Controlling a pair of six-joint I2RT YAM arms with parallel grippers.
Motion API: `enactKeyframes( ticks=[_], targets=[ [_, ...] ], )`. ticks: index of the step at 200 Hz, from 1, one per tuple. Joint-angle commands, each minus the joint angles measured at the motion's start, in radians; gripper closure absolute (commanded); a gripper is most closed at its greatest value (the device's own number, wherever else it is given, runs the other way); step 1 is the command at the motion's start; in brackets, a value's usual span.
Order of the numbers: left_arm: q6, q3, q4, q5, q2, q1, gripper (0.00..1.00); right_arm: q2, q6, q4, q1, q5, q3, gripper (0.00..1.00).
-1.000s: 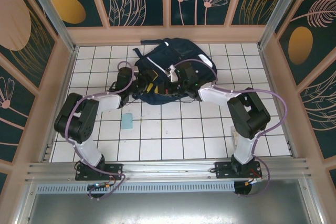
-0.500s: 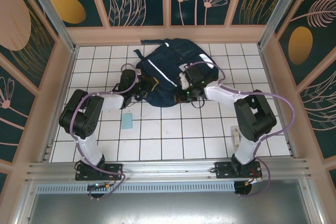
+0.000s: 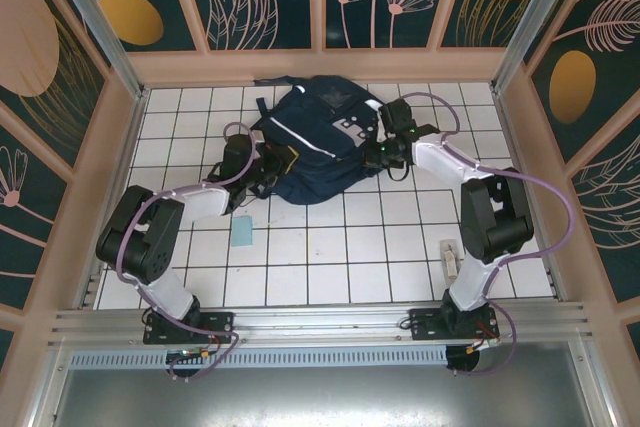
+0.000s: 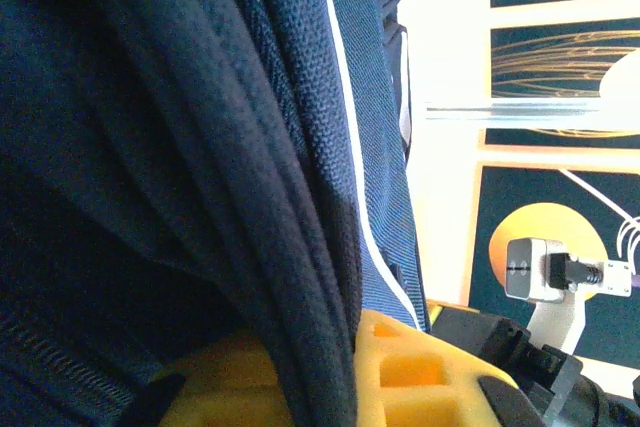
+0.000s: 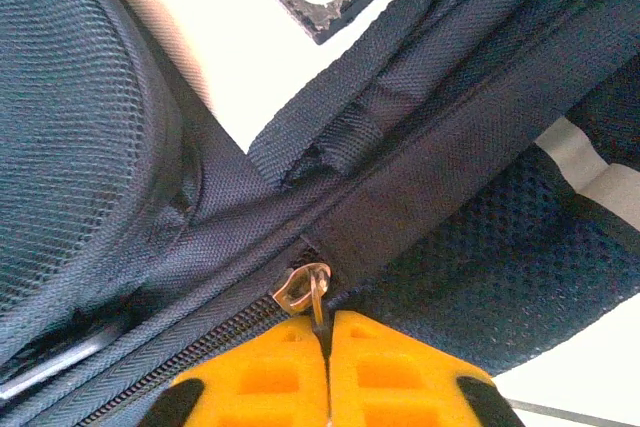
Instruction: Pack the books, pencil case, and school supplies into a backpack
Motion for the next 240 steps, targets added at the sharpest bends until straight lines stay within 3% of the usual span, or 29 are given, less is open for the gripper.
enactKeyframes(
  ticks=[1,15,22,31,47,92,118,125,138,159,185,216,240],
  targets=[
    [0.026,-0.018,0.014,-0.010,-0.082,0.032,0.64,-0.064,0.042,0.124,-0.081,-0.014,-0.040,0.64],
    [0.041,-0.013,-0.018,-0.022,-0.098,0.032,0.39,-0.098,0.047,0.136,-0.079,-0.129,-0.086,0.42],
    [0.052,-0.010,-0.041,-0.028,-0.107,0.032,0.29,-0.119,0.050,0.143,-0.077,-0.169,-0.112,0.37],
    [0.067,-0.005,-0.063,-0.031,-0.117,0.032,0.21,-0.148,0.051,0.149,-0.072,-0.198,-0.148,0.34],
    [0.104,0.006,-0.118,-0.037,-0.147,0.032,0.16,-0.206,0.055,0.165,-0.061,-0.197,-0.210,0.33],
    [0.198,0.080,-0.273,-0.116,-0.243,0.028,0.18,-0.248,0.002,0.214,0.004,-0.143,-0.235,0.36],
    [0.235,0.116,-0.306,-0.150,-0.250,0.026,0.17,-0.181,-0.177,0.231,0.090,-0.138,-0.169,0.45],
    [0.240,0.125,-0.309,-0.144,-0.237,0.026,0.17,-0.158,-0.244,0.237,0.097,-0.165,-0.152,0.53],
    [0.237,0.130,-0.300,-0.132,-0.207,0.026,0.17,-0.120,-0.331,0.255,0.103,-0.181,-0.134,0.53],
    [0.240,0.120,-0.278,-0.136,-0.158,0.029,0.16,-0.059,-0.416,0.255,0.086,-0.219,-0.092,0.49],
    [0.243,0.088,-0.240,-0.146,-0.079,0.032,0.16,0.018,-0.427,0.230,0.056,-0.280,-0.034,0.41],
    [0.209,0.032,-0.148,-0.144,-0.010,0.040,0.17,0.088,-0.435,0.246,0.048,-0.335,-0.006,0.37],
    [0.228,0.033,-0.161,-0.136,0.007,0.044,0.18,0.103,-0.417,0.286,0.048,-0.366,-0.019,0.24]
  ],
)
